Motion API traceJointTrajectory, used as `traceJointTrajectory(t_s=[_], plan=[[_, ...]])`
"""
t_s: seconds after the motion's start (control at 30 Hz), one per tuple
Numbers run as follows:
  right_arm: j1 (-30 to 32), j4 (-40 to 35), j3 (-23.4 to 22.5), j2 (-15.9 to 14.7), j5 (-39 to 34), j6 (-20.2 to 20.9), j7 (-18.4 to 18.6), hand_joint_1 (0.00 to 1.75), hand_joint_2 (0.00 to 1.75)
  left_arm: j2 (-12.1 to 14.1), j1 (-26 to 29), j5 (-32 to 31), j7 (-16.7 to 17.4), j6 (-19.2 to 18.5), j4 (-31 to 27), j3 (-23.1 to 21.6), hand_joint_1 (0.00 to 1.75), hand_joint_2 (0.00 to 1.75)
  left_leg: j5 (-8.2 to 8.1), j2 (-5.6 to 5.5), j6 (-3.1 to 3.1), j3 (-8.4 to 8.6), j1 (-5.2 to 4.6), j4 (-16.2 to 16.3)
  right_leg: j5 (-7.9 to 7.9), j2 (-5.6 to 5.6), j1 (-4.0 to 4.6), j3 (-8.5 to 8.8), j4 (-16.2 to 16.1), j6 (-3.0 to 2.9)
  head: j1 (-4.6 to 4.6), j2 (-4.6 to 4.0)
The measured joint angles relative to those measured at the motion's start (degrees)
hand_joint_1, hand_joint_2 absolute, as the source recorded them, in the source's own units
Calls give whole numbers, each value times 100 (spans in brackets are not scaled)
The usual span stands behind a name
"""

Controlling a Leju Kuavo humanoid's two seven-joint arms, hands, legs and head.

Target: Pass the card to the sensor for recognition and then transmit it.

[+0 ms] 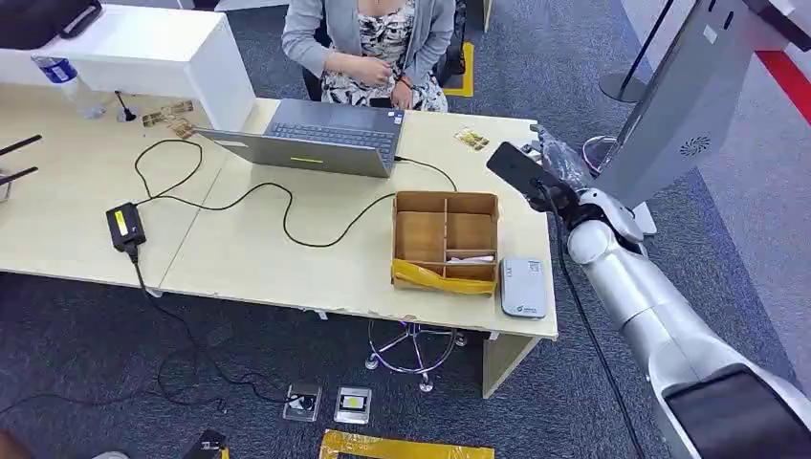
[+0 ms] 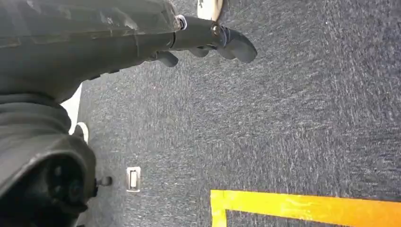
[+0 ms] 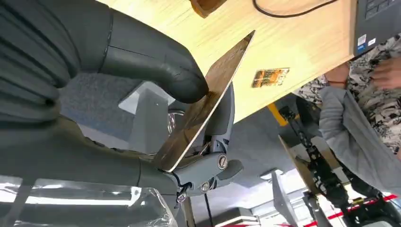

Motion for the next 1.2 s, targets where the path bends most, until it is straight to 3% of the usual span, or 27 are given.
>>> traceJointTrajectory(t_s=[0.97, 1.0, 1.2], plan=[[-5, 77, -396, 380, 522, -20, 258, 175, 175, -59, 159, 131, -2, 146, 2, 0, 0, 0, 0, 0, 0, 0, 1, 0, 0, -1, 1, 0, 0, 0, 2, 0], [-5, 77, -429, 380, 536, -22, 278, 0, 0, -61, 164, 122, -7, 142, 2, 0, 0, 0, 0, 0, 0, 0, 1, 0, 0, -1, 1, 0, 0, 0, 0, 0], [1, 74, -619, 378, 586, -37, 273, 0, 0, -61, 164, 100, -7, 129, 2, 0, 0, 0, 0, 1, 0, 1, 1, 0, 0, 3, 1, 0, 0, 0, 0, -2]])
